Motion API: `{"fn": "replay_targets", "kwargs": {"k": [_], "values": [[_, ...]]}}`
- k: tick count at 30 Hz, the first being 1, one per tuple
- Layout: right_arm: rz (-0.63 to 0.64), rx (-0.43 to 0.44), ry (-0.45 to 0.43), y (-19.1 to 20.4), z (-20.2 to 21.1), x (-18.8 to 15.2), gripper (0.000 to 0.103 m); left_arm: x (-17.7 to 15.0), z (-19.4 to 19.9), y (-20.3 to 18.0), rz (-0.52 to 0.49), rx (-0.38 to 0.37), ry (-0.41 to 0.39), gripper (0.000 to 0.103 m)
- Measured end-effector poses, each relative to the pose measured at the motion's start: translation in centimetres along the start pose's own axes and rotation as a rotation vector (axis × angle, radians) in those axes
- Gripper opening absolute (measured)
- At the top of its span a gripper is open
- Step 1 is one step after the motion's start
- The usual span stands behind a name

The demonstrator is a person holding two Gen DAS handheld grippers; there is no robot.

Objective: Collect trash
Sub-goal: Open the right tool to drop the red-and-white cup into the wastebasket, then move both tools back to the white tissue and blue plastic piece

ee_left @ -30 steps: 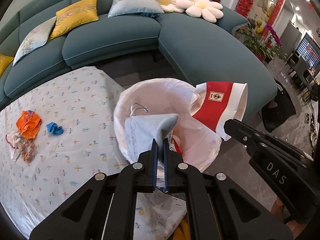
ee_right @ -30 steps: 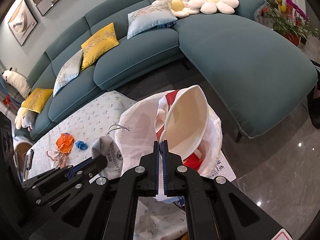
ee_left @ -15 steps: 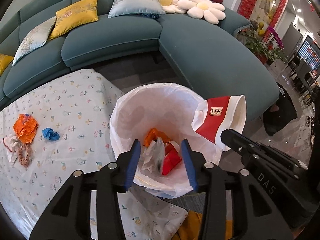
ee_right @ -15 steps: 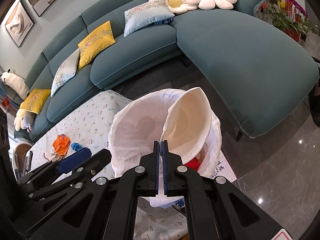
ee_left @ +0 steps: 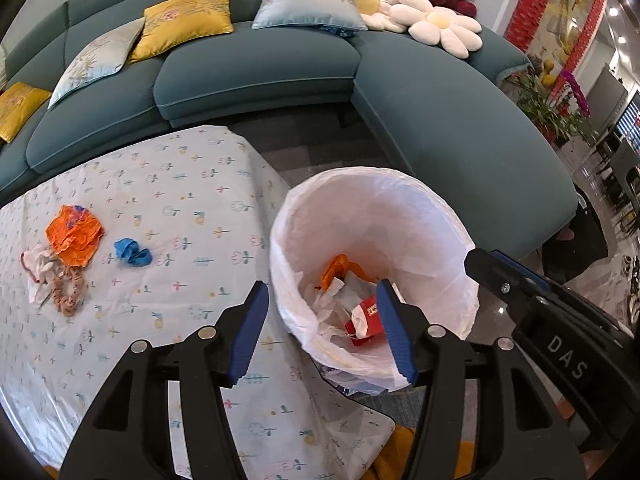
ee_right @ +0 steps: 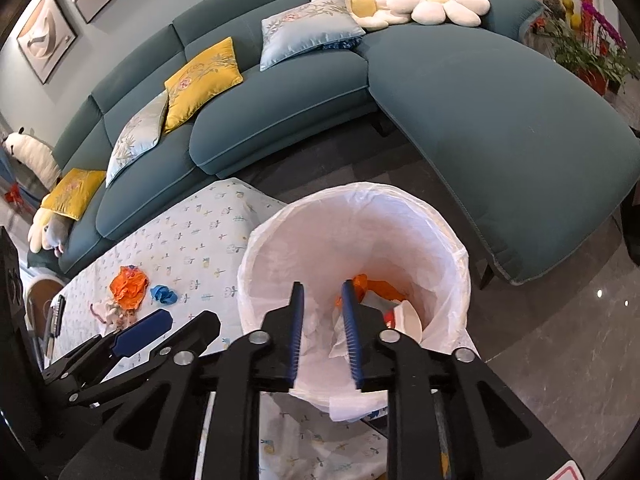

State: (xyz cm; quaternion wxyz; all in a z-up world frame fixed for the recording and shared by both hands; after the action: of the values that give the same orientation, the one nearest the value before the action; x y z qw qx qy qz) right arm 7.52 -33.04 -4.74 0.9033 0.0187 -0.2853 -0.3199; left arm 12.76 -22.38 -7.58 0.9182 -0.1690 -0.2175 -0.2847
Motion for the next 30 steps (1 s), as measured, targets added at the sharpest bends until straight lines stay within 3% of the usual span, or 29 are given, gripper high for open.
{"fn": "replay_targets", "kwargs": {"k": [12,30], "values": [[0.076,0.008,-0.005,4.6,0.8,-0.3,0.027,-0.7,2.1,4.6,0.078,0.017,-0.026,0.054],[0.241,0.053,0.020,16.2,0.4,-3.1,0.035,-3.1,6.4,16.6,0.266,0.089,-0.074,0.061]]}}
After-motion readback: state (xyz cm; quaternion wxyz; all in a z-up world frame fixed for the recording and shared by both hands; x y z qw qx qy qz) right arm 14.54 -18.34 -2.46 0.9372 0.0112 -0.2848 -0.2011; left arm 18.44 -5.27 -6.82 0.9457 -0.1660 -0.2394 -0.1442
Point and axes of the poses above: each gripper's, at about its wrist camera, not at the fingertips, and z roughly against the way its jaws point, y to its left, x to its top, the point moved 6 cm from there along -z, roughly the way its jaws point, and after that the axes turned 4 degrees about -x, right-handed, at the moved point
